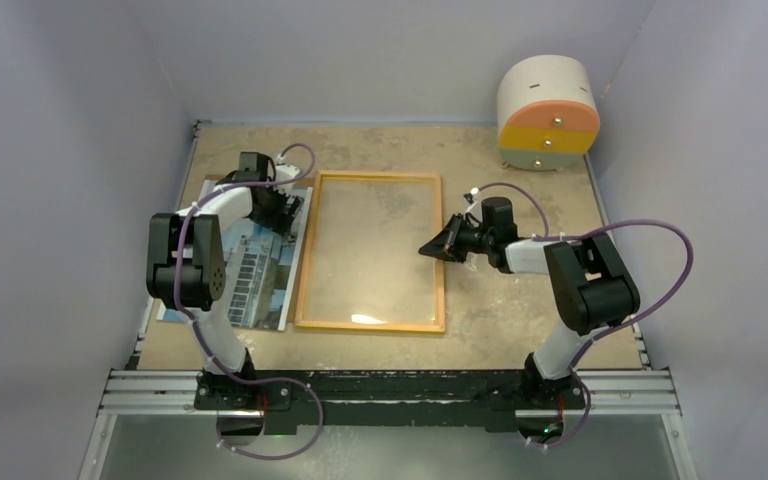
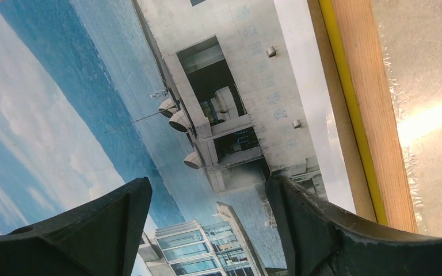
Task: Put the photo into the frame
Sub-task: Place the photo frame item in the photo frame.
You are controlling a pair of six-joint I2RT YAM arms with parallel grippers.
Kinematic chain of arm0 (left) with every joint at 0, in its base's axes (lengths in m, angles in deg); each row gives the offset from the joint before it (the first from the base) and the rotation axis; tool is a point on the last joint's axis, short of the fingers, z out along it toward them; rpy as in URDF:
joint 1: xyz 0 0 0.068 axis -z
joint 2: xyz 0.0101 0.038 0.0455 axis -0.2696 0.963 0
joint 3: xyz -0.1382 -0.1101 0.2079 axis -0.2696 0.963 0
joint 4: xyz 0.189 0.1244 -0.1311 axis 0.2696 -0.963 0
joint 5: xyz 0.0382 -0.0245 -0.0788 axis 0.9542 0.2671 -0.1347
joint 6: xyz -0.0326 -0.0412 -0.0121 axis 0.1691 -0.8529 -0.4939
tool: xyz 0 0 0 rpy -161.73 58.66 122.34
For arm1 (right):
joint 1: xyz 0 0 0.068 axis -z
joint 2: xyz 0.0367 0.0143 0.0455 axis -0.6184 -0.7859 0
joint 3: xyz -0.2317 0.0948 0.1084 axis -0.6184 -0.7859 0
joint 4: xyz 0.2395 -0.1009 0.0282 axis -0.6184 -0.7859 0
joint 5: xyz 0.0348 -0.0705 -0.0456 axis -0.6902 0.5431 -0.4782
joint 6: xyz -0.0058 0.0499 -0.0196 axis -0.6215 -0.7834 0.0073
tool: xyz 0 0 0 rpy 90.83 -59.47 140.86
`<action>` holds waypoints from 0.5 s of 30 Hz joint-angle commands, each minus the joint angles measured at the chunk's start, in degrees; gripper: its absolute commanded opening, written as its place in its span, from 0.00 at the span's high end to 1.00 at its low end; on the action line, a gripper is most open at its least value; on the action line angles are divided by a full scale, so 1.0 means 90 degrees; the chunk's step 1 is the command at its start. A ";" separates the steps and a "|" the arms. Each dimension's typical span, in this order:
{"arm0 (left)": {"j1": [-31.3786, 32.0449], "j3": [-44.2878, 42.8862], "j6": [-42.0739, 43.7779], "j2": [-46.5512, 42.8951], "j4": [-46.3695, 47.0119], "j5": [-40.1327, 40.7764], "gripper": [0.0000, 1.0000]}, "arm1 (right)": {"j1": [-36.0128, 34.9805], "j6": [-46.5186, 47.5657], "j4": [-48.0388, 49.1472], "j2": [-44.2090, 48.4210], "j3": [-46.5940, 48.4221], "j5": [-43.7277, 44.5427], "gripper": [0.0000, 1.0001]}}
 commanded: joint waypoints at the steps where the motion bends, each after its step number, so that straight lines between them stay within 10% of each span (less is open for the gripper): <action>1: 0.0038 0.0023 -0.0051 0.0027 0.0101 -0.0024 0.20 | 0.0005 0.0253 -0.0187 0.0056 0.0285 -0.0250 1.00; 15: 0.0178 0.0168 -0.0056 0.0060 0.0189 -0.0026 0.20 | 0.0014 0.0284 0.0168 0.0056 0.0382 -0.0326 1.00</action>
